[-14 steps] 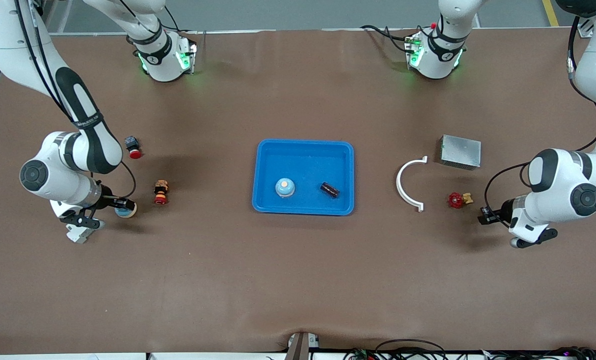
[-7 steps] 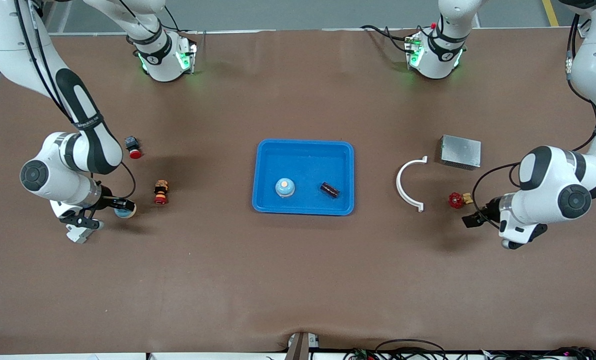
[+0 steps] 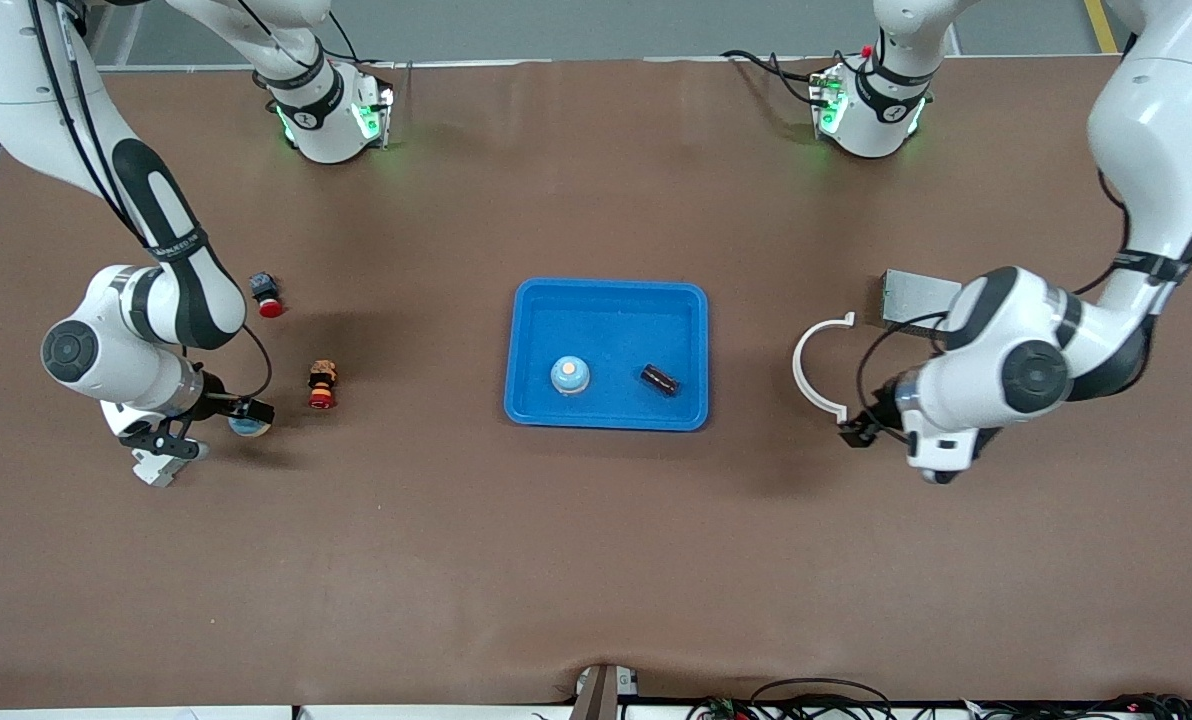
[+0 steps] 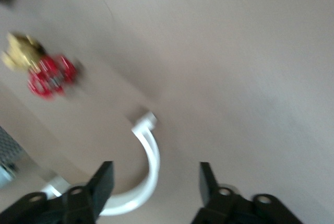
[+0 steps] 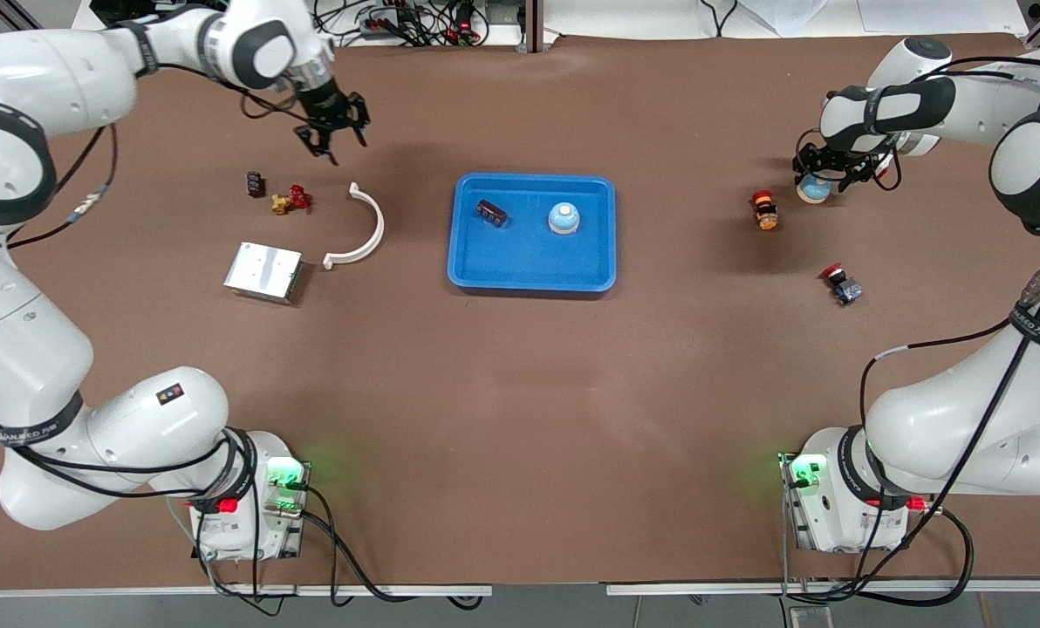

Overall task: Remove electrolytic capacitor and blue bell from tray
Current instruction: 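Lower the capacitor near the valve while the right gripper sets the bell down, then grasp the second capacitor with the left gripper while the right gripper grasps a bell, then place the capacitor near the valve while the right gripper carries the bell, then lower the bell beside the first bell while the left gripper withdraws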

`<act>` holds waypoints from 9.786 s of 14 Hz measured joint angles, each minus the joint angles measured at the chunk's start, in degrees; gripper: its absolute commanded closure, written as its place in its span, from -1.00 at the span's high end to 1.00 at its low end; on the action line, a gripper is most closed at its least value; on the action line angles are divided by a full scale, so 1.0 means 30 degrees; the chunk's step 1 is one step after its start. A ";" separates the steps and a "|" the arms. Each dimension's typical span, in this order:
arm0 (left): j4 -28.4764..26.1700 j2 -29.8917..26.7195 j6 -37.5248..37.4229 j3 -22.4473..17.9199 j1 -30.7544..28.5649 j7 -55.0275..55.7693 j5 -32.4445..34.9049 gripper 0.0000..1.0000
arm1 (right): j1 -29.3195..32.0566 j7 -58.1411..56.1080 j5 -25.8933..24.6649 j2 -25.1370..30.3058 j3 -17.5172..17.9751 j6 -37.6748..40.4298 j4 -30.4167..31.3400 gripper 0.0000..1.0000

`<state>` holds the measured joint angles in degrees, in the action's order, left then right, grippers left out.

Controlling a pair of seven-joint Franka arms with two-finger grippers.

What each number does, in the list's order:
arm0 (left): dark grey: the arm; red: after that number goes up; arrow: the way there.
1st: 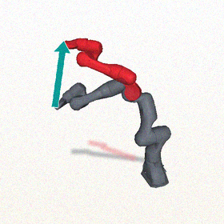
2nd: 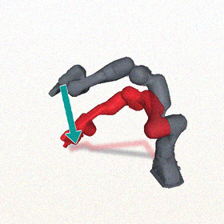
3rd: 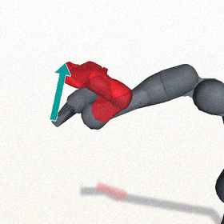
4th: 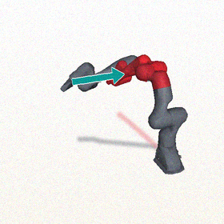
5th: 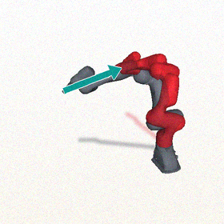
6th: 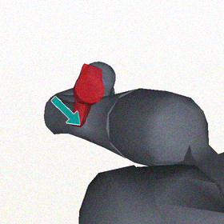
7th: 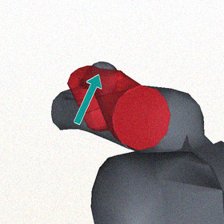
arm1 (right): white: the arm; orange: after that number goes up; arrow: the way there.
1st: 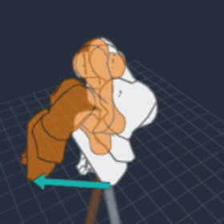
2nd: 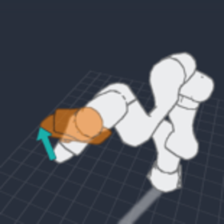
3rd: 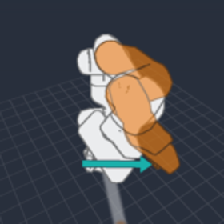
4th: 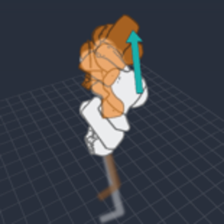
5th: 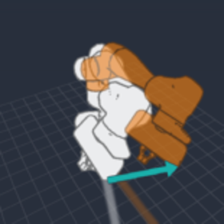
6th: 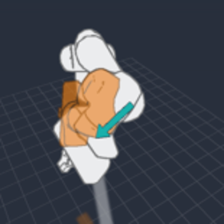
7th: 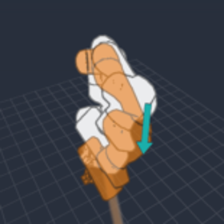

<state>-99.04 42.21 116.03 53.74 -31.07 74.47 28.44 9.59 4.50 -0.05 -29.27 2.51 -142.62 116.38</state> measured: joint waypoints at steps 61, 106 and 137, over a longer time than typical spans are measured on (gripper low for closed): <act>-0.6273 -0.2404 -0.1693 0.2185 -0.3817 0.1369 0.3246 -1.00 | -1.5948 2.8367 -0.1517 -0.4587 0.0675 0.2427 -0.8620 -1.00; 0.4658 -0.1611 -0.7924 0.7246 -0.6311 -1.0891 0.4519 1.00 | -0.0325 -0.0605 -0.0957 -0.3386 0.0193 0.6315 -1.0358 -1.00; 0.5408 -0.2884 -1.0427 0.9370 -0.6794 -1.1052 0.3473 1.00 | 0.0113 -0.0580 -0.0579 -0.5890 0.0196 0.2383 -1.0332 1.00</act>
<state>-82.82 33.56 84.75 81.85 -51.45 41.31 38.86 9.93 2.76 -1.79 -46.94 3.09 -135.47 85.38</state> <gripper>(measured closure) 0.000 0.220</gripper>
